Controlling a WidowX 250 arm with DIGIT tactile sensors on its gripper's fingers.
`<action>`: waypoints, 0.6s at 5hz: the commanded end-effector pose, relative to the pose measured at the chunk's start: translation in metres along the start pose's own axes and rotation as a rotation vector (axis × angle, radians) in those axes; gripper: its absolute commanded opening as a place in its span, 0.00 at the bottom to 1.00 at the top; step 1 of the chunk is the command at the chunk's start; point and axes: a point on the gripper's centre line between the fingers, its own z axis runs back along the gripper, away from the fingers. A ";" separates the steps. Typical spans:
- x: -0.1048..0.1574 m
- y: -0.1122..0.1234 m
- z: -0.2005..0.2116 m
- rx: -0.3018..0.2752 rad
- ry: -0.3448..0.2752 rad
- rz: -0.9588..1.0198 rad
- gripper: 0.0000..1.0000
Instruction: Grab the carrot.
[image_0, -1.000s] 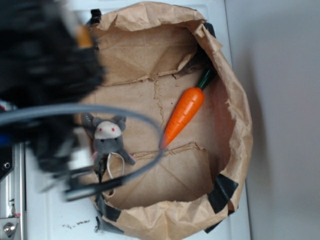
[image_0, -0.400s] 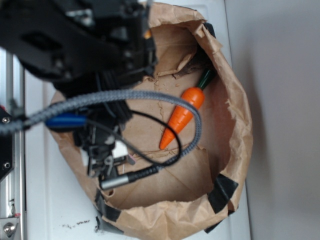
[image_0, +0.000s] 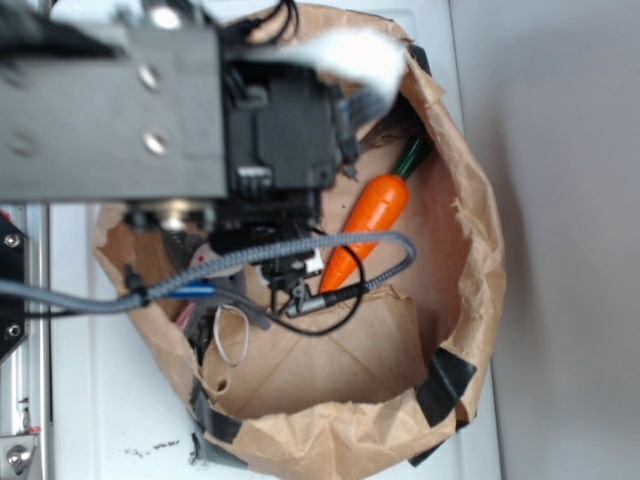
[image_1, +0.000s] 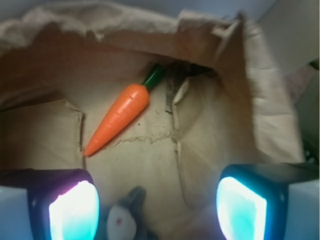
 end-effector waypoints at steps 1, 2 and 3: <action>0.047 -0.008 -0.034 -0.140 -0.041 0.042 1.00; 0.068 -0.003 -0.057 -0.188 -0.038 0.112 1.00; 0.088 -0.005 -0.078 -0.230 -0.005 0.172 1.00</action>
